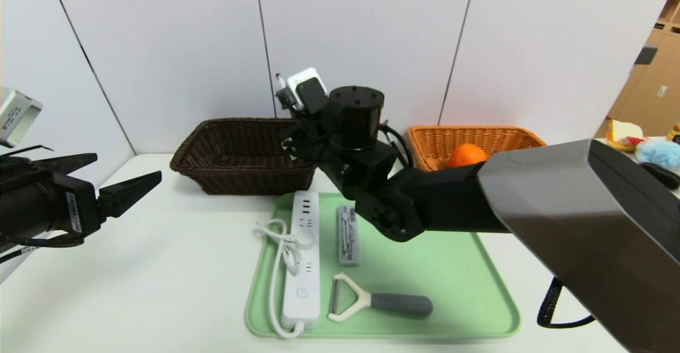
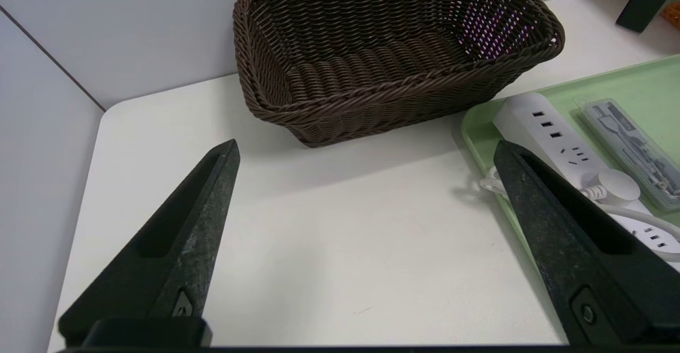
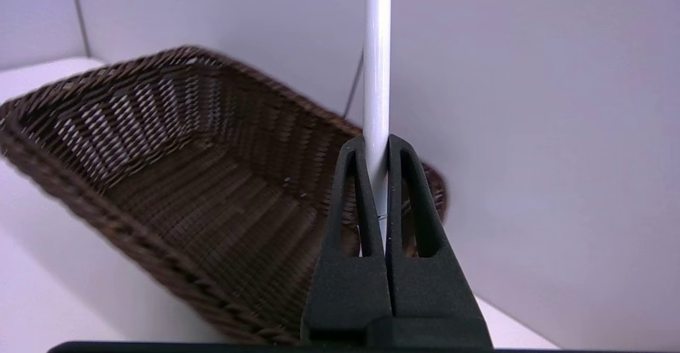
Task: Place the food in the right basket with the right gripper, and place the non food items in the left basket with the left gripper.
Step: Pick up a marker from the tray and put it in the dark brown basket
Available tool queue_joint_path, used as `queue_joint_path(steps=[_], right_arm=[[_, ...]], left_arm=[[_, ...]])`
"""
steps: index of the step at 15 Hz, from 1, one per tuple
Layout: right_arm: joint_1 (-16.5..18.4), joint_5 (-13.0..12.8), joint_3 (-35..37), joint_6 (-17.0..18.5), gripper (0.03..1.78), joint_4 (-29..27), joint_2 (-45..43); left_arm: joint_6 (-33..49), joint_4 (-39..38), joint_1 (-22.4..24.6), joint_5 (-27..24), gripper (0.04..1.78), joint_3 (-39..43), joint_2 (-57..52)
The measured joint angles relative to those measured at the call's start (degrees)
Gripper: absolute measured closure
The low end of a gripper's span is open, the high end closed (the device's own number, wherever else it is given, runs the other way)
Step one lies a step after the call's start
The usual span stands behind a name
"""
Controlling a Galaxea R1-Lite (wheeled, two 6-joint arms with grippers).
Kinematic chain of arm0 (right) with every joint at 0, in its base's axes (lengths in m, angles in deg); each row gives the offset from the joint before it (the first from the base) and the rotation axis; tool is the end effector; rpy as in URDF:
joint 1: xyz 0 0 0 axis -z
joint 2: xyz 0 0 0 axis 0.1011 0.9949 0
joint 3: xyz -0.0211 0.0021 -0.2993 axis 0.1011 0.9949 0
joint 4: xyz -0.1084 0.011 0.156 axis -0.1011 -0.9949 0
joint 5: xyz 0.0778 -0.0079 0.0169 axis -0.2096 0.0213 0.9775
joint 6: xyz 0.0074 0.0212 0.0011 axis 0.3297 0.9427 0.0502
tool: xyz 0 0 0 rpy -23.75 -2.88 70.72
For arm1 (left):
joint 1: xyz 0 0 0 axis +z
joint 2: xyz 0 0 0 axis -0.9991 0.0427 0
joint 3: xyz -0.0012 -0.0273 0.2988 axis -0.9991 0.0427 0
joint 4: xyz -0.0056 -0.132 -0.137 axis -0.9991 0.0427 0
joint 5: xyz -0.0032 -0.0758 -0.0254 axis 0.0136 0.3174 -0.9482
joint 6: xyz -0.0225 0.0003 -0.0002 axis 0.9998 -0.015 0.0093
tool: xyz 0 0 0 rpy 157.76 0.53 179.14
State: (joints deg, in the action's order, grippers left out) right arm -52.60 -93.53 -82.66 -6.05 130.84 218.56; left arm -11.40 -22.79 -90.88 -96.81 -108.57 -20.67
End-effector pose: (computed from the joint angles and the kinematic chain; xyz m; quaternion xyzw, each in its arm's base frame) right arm 0.3408 0.3530 0.1972 -0.1183 -0.0916 0.2427 0.9585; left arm 0.1590 -0.0127 0.2374 0.0627 0.0752 -0.1078 0.9893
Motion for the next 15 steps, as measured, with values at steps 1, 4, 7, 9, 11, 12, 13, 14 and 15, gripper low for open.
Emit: queue_joint_path(steps=[1,4,7,9,11,12,13,14,15], right_arm=[[-0.3,0.1,0.0,0.0,1.76,0.0,0.9],[-0.9,-0.1,-0.2,-0.1,1.76,1.0,3.2],[-1.0,0.0,-0.4,-0.5,1.76,2.6,4.6],[-1.0,0.0,-0.4,-1.1,1.76,2.7,5.0],[-1.1,-0.1,-0.4,-1.8,1.76,2.7,5.2],[-1.2,-0.1,-0.4,-1.7,1.76,2.6,5.3],[-1.4,-0.1,-0.4,-1.7,1.76,2.6,5.3],[-1.4,0.0,-0.4,-1.7,1.76,2.6,5.3],[-1.4,0.0,-0.4,-1.7,1.76,2.3,5.3]], left_arm=[[0.0,0.0,0.0,0.0,0.13,0.0,0.0],[0.2,0.0,0.0,0.0,0.13,0.1,0.0],[0.3,0.0,0.0,0.0,0.13,0.2,0.0],[0.3,0.0,0.0,0.1,0.13,0.5,0.0],[0.4,0.0,0.0,0.1,0.13,0.6,0.0],[0.5,0.0,0.0,0.1,0.13,0.6,0.0],[0.5,0.0,0.0,0.1,0.13,0.6,0.0],[0.5,0.0,0.0,0.1,0.13,0.6,0.0],[0.5,0.0,0.0,0.1,0.13,0.5,0.0]])
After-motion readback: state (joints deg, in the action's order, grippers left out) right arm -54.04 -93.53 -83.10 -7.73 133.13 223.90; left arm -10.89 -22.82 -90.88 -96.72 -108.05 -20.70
